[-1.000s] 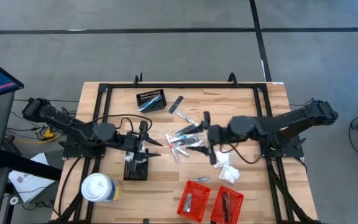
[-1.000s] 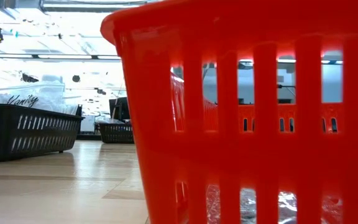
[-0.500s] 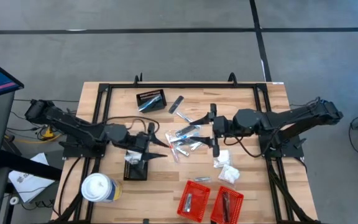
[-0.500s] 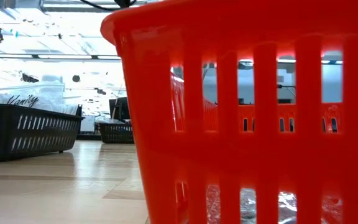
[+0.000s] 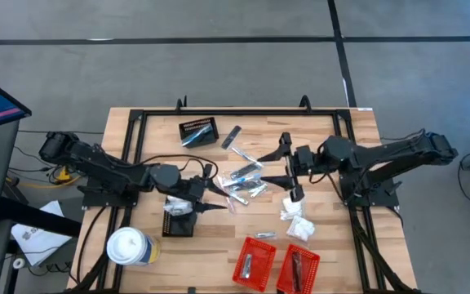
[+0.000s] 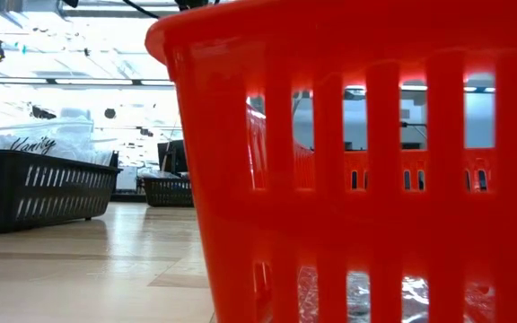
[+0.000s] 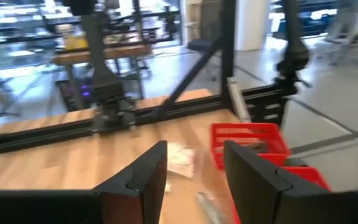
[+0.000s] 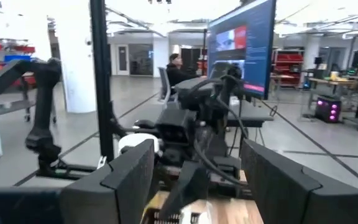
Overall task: Pick & Place Travel size toiletries
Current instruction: Put the blue toothbrush into the top black bin
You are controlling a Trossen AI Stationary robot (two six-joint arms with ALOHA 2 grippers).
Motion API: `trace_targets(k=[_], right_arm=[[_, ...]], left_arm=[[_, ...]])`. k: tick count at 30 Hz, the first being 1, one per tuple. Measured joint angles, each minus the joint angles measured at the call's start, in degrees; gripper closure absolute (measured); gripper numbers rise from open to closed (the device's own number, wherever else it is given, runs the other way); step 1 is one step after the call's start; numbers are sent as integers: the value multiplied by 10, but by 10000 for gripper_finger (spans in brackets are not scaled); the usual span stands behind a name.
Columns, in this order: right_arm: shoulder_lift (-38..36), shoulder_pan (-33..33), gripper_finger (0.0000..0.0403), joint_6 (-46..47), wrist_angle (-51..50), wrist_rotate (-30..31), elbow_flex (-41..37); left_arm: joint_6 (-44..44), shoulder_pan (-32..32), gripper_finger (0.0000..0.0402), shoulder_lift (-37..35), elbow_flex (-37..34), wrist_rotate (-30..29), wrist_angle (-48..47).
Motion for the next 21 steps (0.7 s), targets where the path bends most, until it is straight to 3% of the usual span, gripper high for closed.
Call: trace_targets(k=[5,12,21], right_arm=[[-5,15,168,-21,5,-3,0],[1,37,168,-22,12,-2,0],[1,50,168,27,-2,0,0]], left_arm=[[1,0,252,-1,0,8,-12],[3,14,252,-21,1,-93,-72],[-11,26,252,-28,0,-116,-112]])
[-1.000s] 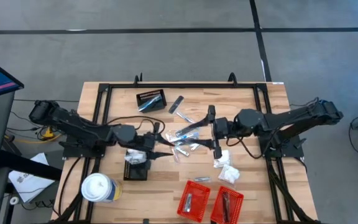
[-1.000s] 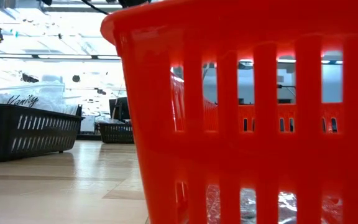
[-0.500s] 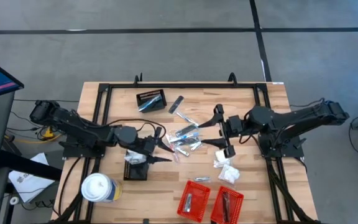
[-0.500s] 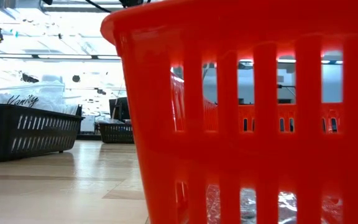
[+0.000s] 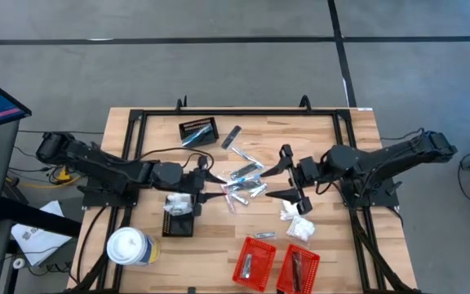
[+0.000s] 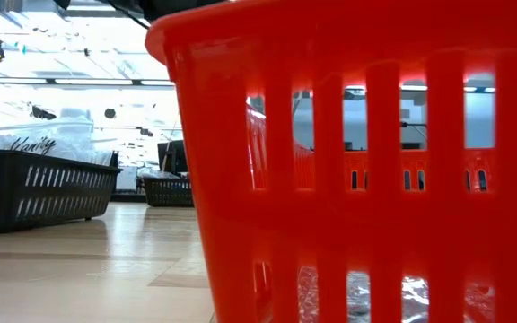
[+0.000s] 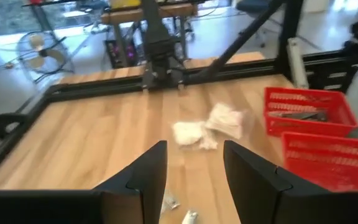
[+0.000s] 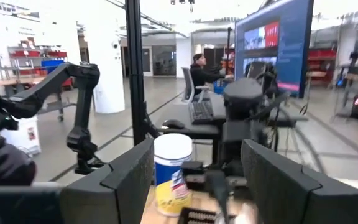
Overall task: Pick & Place Travel size toiletries
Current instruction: Put the blue toothbrush into the top black bin
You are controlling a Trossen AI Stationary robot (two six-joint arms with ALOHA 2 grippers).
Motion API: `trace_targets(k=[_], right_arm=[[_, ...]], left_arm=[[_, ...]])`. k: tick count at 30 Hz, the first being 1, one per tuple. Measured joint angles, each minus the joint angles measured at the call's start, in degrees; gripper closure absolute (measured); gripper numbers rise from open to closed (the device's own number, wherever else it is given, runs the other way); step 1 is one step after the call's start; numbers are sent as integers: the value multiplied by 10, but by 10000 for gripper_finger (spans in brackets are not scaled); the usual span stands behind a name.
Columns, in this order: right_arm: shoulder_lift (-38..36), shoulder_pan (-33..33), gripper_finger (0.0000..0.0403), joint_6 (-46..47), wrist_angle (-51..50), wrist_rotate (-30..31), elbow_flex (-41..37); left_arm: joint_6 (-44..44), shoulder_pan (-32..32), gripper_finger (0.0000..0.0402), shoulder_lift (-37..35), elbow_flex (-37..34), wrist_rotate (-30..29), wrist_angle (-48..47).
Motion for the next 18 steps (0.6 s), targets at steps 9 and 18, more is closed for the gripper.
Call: trace_targets(k=[9,18], right_arm=[[0,-19,168,59,-54,2,0],[8,-46,168,176,-216,29,0]], left_arm=[[-2,0,252,-8,0,-42,-14],[-7,6,252,-69,-1,-96,-117]])
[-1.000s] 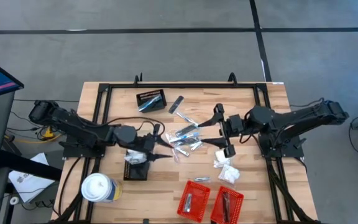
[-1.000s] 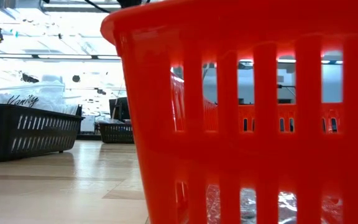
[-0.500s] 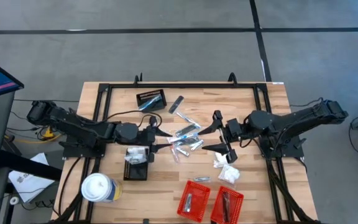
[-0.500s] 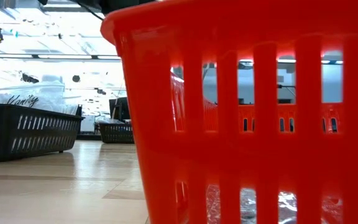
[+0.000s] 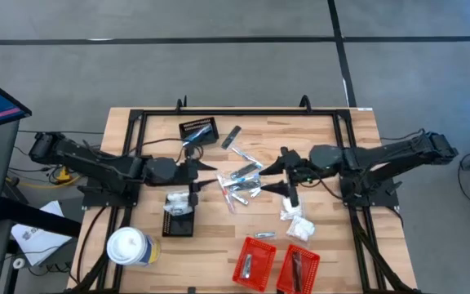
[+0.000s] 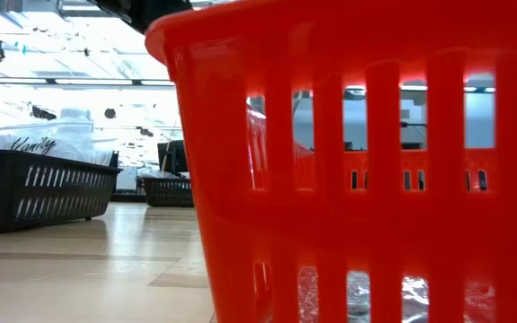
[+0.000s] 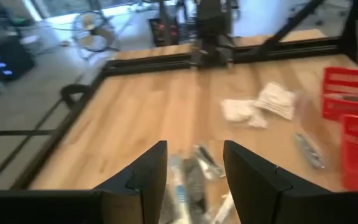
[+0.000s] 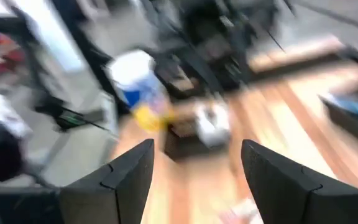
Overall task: Pick & Place Travel size toiletries
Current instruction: Put the blue toothbrush into the top black bin
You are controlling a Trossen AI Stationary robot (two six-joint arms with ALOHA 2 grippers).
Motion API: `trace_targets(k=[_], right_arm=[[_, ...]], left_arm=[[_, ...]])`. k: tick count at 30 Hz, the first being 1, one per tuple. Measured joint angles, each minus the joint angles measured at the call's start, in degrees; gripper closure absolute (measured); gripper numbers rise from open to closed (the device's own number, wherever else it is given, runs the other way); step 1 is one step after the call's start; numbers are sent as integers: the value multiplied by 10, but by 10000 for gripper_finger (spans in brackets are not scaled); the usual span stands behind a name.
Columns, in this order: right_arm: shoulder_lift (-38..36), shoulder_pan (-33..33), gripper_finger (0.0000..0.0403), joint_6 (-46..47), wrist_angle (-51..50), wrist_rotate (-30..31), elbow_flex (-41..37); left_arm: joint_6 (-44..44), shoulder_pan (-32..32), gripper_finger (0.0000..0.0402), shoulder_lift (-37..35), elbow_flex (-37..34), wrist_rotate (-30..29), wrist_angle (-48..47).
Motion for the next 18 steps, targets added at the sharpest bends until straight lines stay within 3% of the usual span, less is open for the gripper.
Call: trace_targets(k=[3,8,14,18], right_arm=[[28,-12,168,25,-47,32,-1],[81,-34,168,62,-90,31,0],[132,-77,168,152,-210,-3,0],[159,-87,168,137,-217,-53,0]], left_arm=[[-17,-3,252,-21,0,-3,-14],[-34,-3,252,-36,1,-2,-45],[-35,-3,252,-37,0,-2,-47],[-35,-3,252,-37,0,-3,-47]])
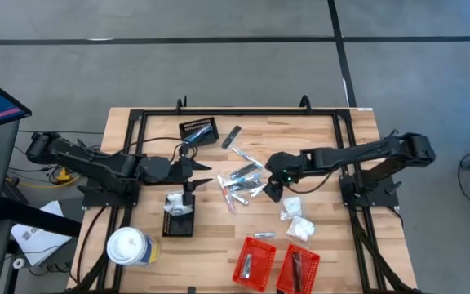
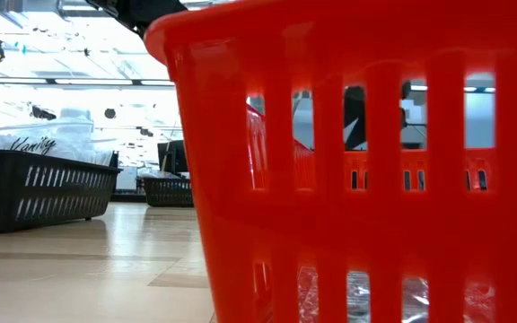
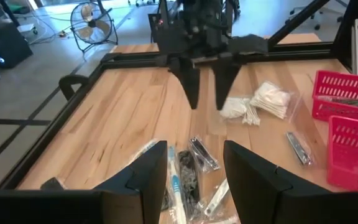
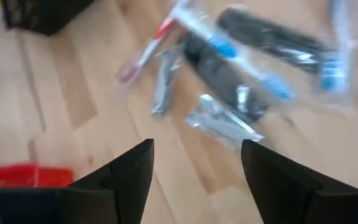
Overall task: Pick & Place Travel size toiletries
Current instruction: Put the blue toothbrush into the top black bin
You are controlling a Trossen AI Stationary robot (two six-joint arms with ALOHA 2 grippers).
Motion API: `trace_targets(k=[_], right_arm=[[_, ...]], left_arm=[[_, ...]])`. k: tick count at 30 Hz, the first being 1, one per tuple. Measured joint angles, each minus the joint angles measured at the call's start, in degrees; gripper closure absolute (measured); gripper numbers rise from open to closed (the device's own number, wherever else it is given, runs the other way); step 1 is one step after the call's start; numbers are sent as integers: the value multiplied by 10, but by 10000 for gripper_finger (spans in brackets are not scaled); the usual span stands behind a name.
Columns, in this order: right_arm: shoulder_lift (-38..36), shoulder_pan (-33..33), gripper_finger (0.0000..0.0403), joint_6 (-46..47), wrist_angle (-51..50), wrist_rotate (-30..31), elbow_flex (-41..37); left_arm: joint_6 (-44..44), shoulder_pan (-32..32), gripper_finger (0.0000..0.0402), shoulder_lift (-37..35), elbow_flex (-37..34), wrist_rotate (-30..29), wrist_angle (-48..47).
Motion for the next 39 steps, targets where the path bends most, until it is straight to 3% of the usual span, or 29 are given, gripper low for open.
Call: trace_targets(k=[7,12,15,23,28,34,36,39], right_arm=[[16,3,168,-66,54,-132,0],[10,34,168,-141,217,-251,0],[10,61,168,-153,292,-256,1],[12,94,168,-53,423,-256,0],[8,102,168,-96,364,-237,24],[42,117,168,-265,58,-57,115],[57,118,168,-287,-5,-8,132],[87,118,168,-306,-12,3,146]], left_arm=[[1,0,252,-3,0,0,-26],[1,0,252,-3,0,0,-24],[1,0,252,-3,0,0,-25],[1,0,252,-3,0,0,-24],[1,0,252,-3,0,0,-24],[1,0,252,-3,0,0,-23],[1,0,252,-3,0,0,-23],[1,0,252,-2,0,0,-22]])
